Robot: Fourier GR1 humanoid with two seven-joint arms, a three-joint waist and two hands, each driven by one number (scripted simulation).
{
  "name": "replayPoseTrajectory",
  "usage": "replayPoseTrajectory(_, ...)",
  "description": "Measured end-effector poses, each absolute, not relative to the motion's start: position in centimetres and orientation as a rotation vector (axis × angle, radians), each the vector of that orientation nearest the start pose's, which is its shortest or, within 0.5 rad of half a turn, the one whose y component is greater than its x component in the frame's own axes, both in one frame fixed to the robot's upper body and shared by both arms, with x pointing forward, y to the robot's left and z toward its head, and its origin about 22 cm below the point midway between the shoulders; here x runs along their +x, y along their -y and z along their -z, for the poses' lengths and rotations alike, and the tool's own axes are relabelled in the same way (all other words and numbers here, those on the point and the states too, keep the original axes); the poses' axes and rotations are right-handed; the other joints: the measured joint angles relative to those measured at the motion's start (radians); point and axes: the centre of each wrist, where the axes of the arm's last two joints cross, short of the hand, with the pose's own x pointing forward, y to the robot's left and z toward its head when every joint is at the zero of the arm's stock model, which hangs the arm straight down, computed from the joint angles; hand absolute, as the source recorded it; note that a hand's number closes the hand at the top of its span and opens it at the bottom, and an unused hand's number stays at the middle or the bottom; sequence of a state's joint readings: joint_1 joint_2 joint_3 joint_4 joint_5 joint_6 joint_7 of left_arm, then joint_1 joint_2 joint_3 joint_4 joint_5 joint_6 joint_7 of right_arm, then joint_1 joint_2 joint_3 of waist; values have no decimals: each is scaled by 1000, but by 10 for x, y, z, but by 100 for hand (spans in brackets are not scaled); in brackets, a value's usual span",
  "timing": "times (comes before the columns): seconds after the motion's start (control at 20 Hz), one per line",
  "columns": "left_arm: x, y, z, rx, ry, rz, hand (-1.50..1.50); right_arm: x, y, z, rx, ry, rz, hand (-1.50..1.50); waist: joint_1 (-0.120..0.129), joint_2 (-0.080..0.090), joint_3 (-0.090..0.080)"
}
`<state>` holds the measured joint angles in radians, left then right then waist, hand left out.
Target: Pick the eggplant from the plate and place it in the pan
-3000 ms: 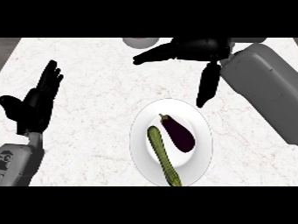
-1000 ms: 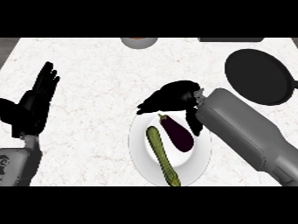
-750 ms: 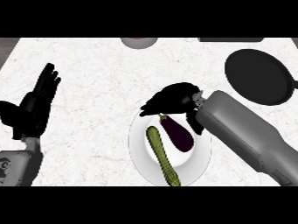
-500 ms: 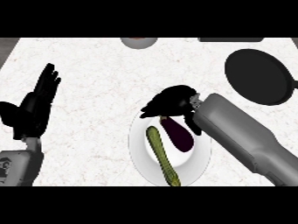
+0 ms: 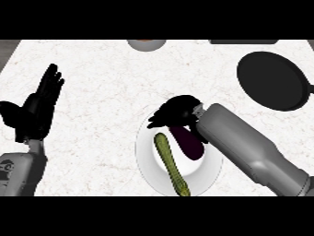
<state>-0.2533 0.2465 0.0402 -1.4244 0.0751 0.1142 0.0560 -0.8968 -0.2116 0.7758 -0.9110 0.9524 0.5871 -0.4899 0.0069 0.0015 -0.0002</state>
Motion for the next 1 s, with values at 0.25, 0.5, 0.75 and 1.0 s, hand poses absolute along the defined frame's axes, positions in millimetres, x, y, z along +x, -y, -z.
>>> replayPoseTrajectory(0.25,302,-276,-49,199,1618,52,0,366,75,-42,42,-1451,3295,-150,0,-1,0)
replayPoseTrajectory(0.5,297,-282,-53,200,1621,54,0,366,69,-29,23,-1387,3314,150,3,-3,-1)
replayPoseTrajectory(0.75,297,-279,-56,198,1620,55,0,367,75,-30,-38,-1409,3208,150,1,-8,0)
replayPoseTrajectory(1.0,296,-272,-49,205,1620,51,0,365,76,-27,-42,-1432,3172,150,0,-11,-1)
